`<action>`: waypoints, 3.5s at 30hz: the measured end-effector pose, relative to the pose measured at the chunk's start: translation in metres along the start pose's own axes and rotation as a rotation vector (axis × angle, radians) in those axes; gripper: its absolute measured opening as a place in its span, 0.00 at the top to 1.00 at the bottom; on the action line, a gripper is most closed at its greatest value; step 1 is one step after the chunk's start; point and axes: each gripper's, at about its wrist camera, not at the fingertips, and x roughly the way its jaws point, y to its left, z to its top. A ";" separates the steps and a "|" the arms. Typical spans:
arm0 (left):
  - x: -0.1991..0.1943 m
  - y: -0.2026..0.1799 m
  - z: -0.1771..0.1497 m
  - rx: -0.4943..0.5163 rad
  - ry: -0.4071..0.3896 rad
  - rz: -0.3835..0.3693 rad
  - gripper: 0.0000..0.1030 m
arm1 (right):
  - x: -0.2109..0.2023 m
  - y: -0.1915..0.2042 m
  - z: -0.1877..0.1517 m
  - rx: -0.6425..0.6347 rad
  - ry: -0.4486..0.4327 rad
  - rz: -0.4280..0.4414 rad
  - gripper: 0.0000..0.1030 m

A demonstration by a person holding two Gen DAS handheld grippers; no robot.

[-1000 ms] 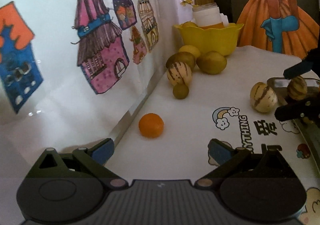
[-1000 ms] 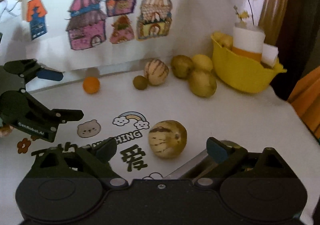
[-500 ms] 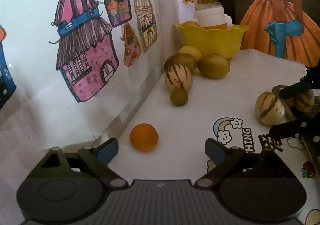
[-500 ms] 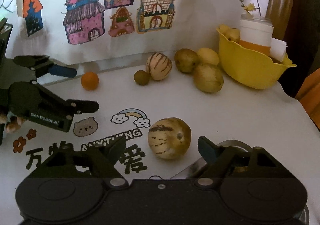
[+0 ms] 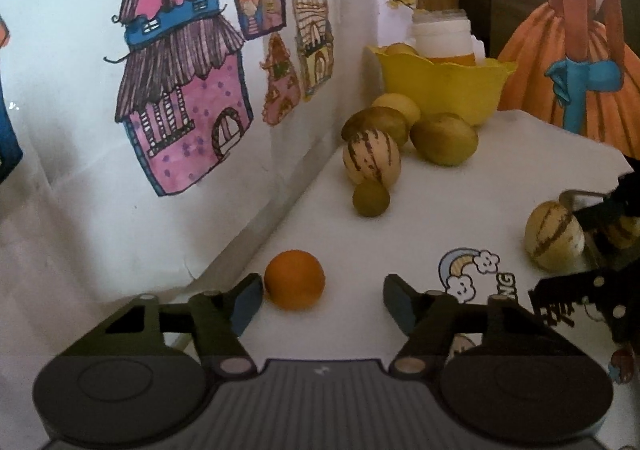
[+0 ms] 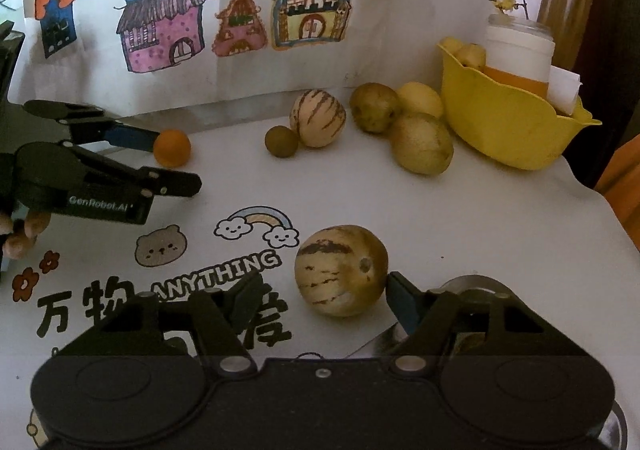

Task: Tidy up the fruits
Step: 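Close left gripper on small orange while right gripper closes on striped pepino, then carry orange in left tool and pepino in right tool over the metal tray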

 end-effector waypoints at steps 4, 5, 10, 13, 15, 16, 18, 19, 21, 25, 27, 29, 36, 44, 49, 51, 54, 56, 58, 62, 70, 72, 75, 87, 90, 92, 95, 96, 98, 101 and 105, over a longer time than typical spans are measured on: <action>0.002 0.001 0.002 -0.017 -0.004 0.000 0.42 | 0.002 -0.001 0.000 0.001 0.003 0.000 0.33; 0.002 0.002 0.001 -0.023 -0.004 -0.001 0.44 | 0.003 -0.001 0.000 0.000 0.005 -0.001 0.33; 0.002 0.003 0.000 -0.038 -0.002 -0.012 0.59 | 0.005 -0.003 0.000 0.014 0.004 -0.003 0.37; 0.002 0.003 0.000 -0.039 -0.001 -0.012 0.64 | 0.005 -0.002 0.000 0.011 -0.001 -0.004 0.39; 0.002 0.003 0.000 -0.040 0.000 -0.016 0.65 | 0.004 -0.002 0.000 0.008 -0.004 -0.007 0.41; 0.001 0.003 0.000 -0.042 0.001 -0.019 0.65 | 0.004 -0.002 0.000 0.009 -0.004 -0.006 0.42; 0.000 0.003 -0.001 -0.044 0.002 -0.026 0.66 | 0.004 -0.002 0.000 0.012 -0.004 -0.004 0.45; 0.000 0.002 -0.002 -0.045 0.002 -0.031 0.66 | 0.004 -0.002 0.000 0.012 -0.004 -0.004 0.46; -0.003 0.000 -0.003 -0.041 0.003 -0.035 0.66 | 0.002 -0.001 -0.001 0.010 -0.005 -0.004 0.50; -0.007 -0.006 -0.005 -0.028 0.009 -0.050 0.66 | 0.001 0.001 -0.002 0.002 -0.007 -0.005 0.51; -0.011 -0.008 -0.006 -0.023 0.012 -0.058 0.66 | 0.001 0.005 -0.003 -0.007 -0.007 0.001 0.51; -0.015 -0.011 -0.008 -0.015 0.016 -0.068 0.66 | 0.000 0.009 -0.003 -0.016 -0.007 0.007 0.52; -0.027 -0.014 -0.015 -0.031 0.029 -0.102 0.66 | -0.006 0.022 -0.011 -0.021 -0.027 0.044 0.52; -0.041 -0.019 -0.022 -0.022 0.042 -0.121 0.67 | -0.026 0.025 -0.026 0.035 -0.066 0.076 0.52; -0.053 -0.027 -0.023 -0.034 0.044 -0.146 0.67 | -0.053 0.022 -0.038 0.086 -0.124 0.067 0.53; -0.059 -0.032 -0.023 -0.036 0.037 -0.156 0.67 | -0.067 0.020 -0.043 0.103 -0.147 0.054 0.53; -0.068 -0.042 -0.021 -0.040 0.028 -0.179 0.67 | -0.089 0.015 -0.053 0.126 -0.180 0.029 0.53; -0.074 -0.050 -0.020 -0.039 0.022 -0.197 0.67 | -0.104 0.011 -0.061 0.147 -0.195 0.017 0.53; -0.080 -0.060 -0.020 -0.035 0.016 -0.217 0.67 | -0.119 0.007 -0.070 0.160 -0.206 0.002 0.53; -0.092 -0.082 -0.020 -0.037 -0.011 -0.251 0.67 | -0.145 0.002 -0.090 0.174 -0.220 -0.048 0.53; -0.102 -0.129 -0.026 -0.027 -0.030 -0.338 0.67 | -0.180 -0.008 -0.137 0.229 -0.219 -0.114 0.53; -0.101 -0.138 -0.028 -0.023 -0.017 -0.352 0.67 | -0.183 -0.010 -0.148 0.249 -0.212 -0.124 0.53; -0.098 -0.148 -0.032 -0.008 0.000 -0.361 0.67 | -0.185 -0.012 -0.160 0.261 -0.204 -0.146 0.53; -0.081 -0.169 -0.036 0.012 0.045 -0.336 0.67 | -0.171 -0.020 -0.173 0.292 -0.185 -0.182 0.52; -0.078 -0.171 -0.037 0.013 0.049 -0.332 0.67 | -0.168 -0.021 -0.174 0.287 -0.177 -0.184 0.52; -0.077 -0.172 -0.037 0.015 0.052 -0.330 0.67 | -0.166 -0.021 -0.175 0.282 -0.171 -0.185 0.52; -0.075 -0.173 -0.037 0.015 0.053 -0.328 0.67 | -0.164 -0.019 -0.177 0.279 -0.171 -0.188 0.52; -0.074 -0.173 -0.037 0.015 0.055 -0.329 0.67 | -0.163 -0.019 -0.178 0.279 -0.172 -0.190 0.52; -0.073 -0.172 -0.037 0.015 0.057 -0.331 0.67 | -0.162 -0.018 -0.178 0.276 -0.171 -0.195 0.52; -0.073 -0.172 -0.038 0.021 0.054 -0.332 0.67 | -0.161 -0.017 -0.179 0.270 -0.173 -0.198 0.52; -0.073 -0.173 -0.038 0.020 0.054 -0.334 0.66 | -0.160 -0.016 -0.179 0.266 -0.175 -0.207 0.52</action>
